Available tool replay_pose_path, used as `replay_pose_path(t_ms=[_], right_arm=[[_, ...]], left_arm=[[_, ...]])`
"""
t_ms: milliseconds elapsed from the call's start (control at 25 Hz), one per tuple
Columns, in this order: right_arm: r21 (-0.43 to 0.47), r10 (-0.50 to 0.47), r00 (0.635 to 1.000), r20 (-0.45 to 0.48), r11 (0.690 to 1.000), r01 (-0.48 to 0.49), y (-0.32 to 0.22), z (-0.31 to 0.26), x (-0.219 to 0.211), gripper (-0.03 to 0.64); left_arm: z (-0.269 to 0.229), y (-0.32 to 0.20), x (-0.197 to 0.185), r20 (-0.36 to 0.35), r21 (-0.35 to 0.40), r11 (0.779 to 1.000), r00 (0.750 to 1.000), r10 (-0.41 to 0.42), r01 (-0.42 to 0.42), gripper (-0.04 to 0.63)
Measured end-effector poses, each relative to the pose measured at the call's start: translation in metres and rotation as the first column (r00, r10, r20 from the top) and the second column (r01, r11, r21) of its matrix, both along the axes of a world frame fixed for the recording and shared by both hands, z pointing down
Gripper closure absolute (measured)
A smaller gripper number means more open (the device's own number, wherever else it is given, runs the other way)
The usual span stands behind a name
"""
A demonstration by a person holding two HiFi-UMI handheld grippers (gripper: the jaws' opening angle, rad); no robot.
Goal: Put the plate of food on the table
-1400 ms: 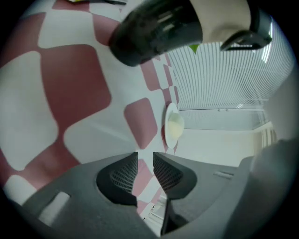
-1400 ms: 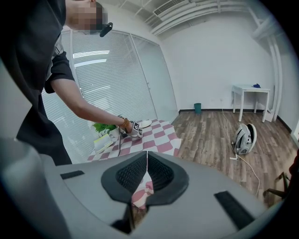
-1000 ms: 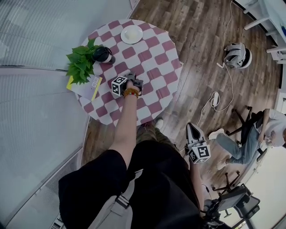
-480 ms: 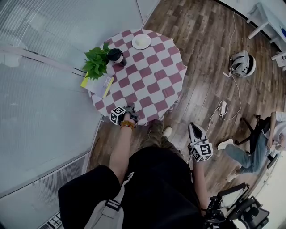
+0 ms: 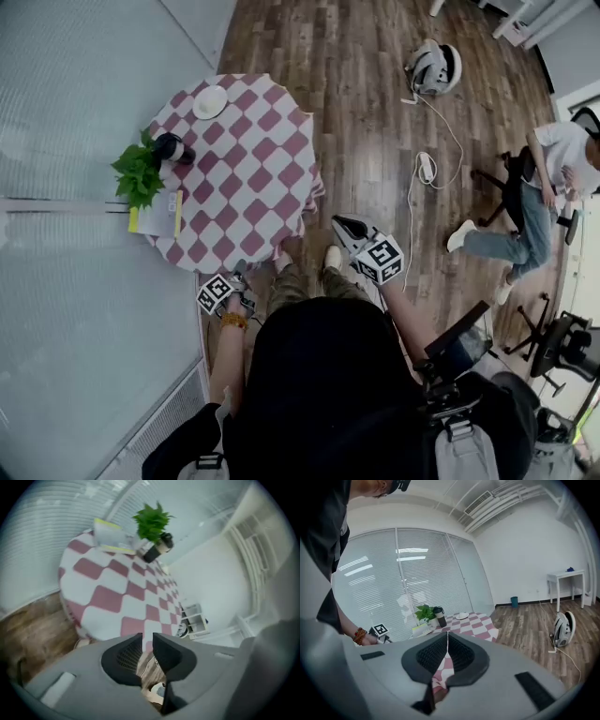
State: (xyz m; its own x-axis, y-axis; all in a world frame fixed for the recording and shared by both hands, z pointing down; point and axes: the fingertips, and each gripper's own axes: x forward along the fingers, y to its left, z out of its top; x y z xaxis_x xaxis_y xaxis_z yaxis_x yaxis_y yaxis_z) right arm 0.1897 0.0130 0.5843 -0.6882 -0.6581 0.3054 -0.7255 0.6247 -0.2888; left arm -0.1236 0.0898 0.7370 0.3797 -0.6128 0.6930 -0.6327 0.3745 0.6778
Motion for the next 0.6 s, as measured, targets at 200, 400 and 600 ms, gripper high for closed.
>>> replay_pose_path(t_ms=[200,400,600], right_arm=[[0.086,-0.065,0.998,-0.003,0.994,0.065,-0.017,-0.050,-0.050,0.603],[0.232,-0.158,0.987,-0.015,0.960,0.157,-0.023,-0.126,-0.120,0.604],[0.377,-0.231,0.973,0.021,0.903,0.206,-0.016,-0.203,-0.187,0.604]], left_arm=[[-0.099,-0.072,0.021,0.219,0.396,0.866,0.947,0.235,-0.306,0.588],[-0.226,-0.109,0.033,0.432,0.577,0.642,0.856,0.285,-0.505,0.588],[-0.349,-0.104,0.023,0.617,0.696,0.360,0.774,0.143,-0.622,0.589]])
